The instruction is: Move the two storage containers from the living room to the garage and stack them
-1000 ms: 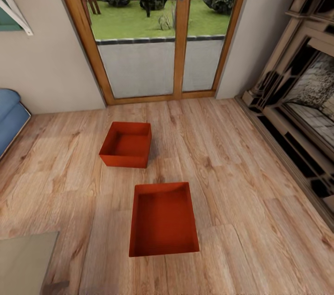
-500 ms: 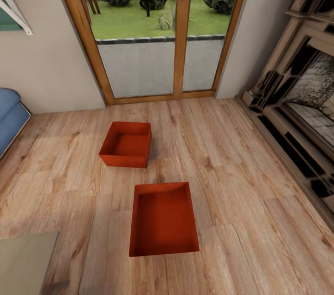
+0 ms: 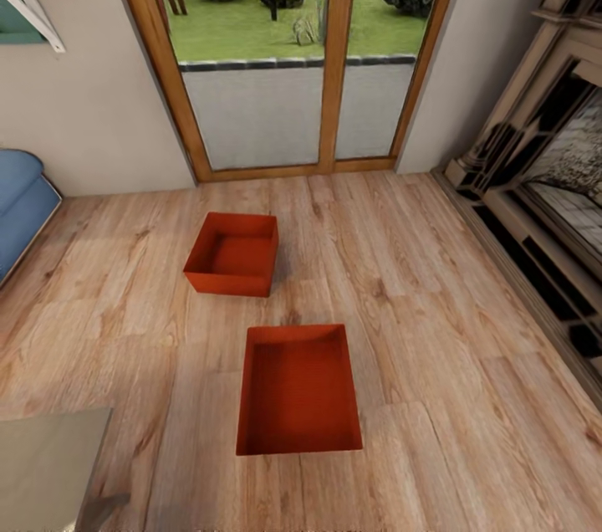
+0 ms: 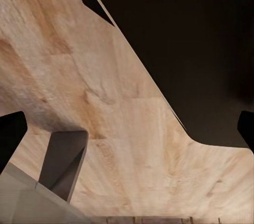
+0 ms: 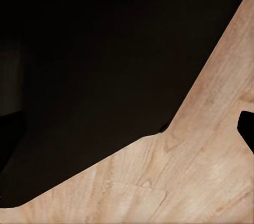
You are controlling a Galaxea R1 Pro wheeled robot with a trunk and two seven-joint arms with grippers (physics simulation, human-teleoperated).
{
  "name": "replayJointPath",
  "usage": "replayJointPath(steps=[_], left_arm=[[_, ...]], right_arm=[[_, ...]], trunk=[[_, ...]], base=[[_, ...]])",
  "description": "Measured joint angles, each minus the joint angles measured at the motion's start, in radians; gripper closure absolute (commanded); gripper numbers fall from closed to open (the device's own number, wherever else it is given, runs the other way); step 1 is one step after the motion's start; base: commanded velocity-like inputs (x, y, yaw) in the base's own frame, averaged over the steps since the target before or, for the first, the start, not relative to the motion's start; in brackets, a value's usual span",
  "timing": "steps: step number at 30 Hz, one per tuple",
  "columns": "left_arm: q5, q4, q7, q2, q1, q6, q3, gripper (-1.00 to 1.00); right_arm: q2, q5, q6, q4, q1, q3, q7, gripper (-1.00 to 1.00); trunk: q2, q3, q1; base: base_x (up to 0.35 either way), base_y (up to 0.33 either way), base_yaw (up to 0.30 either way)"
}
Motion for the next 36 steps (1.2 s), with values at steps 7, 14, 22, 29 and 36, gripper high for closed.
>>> replayJointPath(steps=[7, 14, 22, 29, 36], left_arm=[[0.000, 0.001, 0.000, 0.000, 0.000, 0.000, 0.000, -1.00], [0.000, 0.000, 0.000, 0.000, 0.000, 0.000, 0.000, -1.00], [0.000, 0.000, 0.000, 0.000, 0.000, 0.000, 0.000, -1.00], [0.000, 0.000, 0.000, 0.000, 0.000, 0.000, 0.000, -1.00], [0.000, 0.000, 0.000, 0.000, 0.000, 0.000, 0.000, -1.00]], right_arm=[[0.001, -0.001, -0.003, 0.000, 0.000, -0.003, 0.000, -1.00], [0.000, -0.003, -0.003, 0.000, 0.000, -0.007, -0.001, -1.00], [-0.001, -0.002, -0.003, 0.000, 0.000, -0.008, -0.001, -1.00], [-0.001, -0.002, -0.003, 0.000, 0.000, -0.008, -0.001, -1.00], [-0.002, -0.002, -0.003, 0.000, 0.000, -0.006, 0.001, -1.00]], trunk=[[0.000, -0.005, 0.000], [0.000, -0.005, 0.000], [0.000, -0.005, 0.000], [0.000, -0.005, 0.000], [0.000, -0.005, 0.000]], base=[[0.000, 0.000, 0.022], [0.000, 0.000, -0.109], [0.000, 0.000, -0.012], [0.000, 0.000, 0.000], [0.000, 0.000, 0.000]])
